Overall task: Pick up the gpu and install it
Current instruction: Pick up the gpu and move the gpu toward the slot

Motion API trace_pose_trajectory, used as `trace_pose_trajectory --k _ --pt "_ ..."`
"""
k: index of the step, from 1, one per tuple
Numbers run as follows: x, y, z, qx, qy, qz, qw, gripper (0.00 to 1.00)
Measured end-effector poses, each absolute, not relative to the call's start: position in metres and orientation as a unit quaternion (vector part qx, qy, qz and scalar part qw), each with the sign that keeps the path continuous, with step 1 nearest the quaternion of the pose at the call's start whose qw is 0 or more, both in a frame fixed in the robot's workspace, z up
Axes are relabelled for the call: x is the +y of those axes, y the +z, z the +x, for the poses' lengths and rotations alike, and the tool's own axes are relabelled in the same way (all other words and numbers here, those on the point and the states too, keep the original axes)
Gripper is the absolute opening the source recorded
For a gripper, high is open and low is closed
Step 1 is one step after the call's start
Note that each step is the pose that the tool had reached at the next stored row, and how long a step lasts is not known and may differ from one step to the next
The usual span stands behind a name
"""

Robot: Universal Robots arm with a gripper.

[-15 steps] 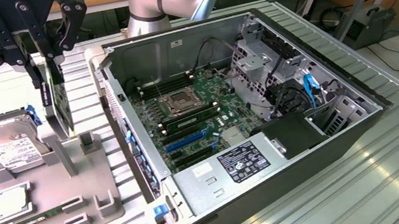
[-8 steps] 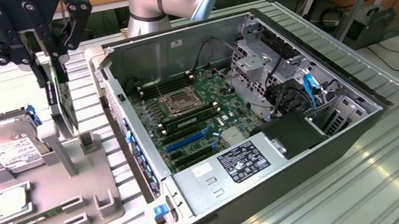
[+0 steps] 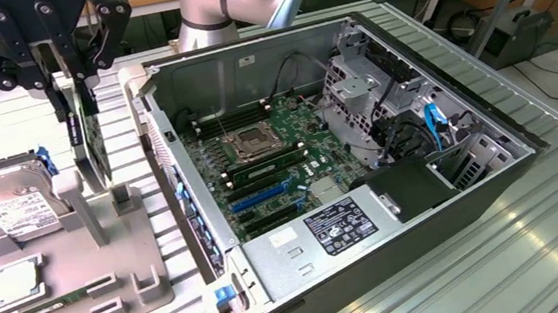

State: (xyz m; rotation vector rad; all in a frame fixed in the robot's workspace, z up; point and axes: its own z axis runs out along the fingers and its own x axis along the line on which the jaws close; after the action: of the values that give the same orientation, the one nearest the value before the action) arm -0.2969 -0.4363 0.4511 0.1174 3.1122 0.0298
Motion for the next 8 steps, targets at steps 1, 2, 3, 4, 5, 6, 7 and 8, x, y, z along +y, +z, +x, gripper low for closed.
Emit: trace_pose_trajectory --k 1,2,3,4,5,6,7,8 --pt "-0.4363 0.4511 -0.2966 0.999 0.010 0.038 0.014 0.26" --pt "-0.4363 0.4511 -0.2963 0.999 0.010 0.038 0.014 0.26" --pt "-0.4363 0.4511 -0.2960 0.999 0.010 0.038 0.013 0.26" --pt "-0.4363 0.4511 -0.2956 0.999 0.010 0.038 0.014 0.26" --pt "-0.4363 0.4511 -0.2953 0.999 0.010 0.038 0.014 0.26" --pt "-0.4363 0.4511 -0.2947 0.999 0.010 0.038 0.013 0.26" --pt "-0.4363 0.4511 -0.2942 0.999 0.010 0.038 0.013 0.26" --pt "-0.4363 0.4510 -0.2937 0.999 0.010 0.038 0.014 0.26"
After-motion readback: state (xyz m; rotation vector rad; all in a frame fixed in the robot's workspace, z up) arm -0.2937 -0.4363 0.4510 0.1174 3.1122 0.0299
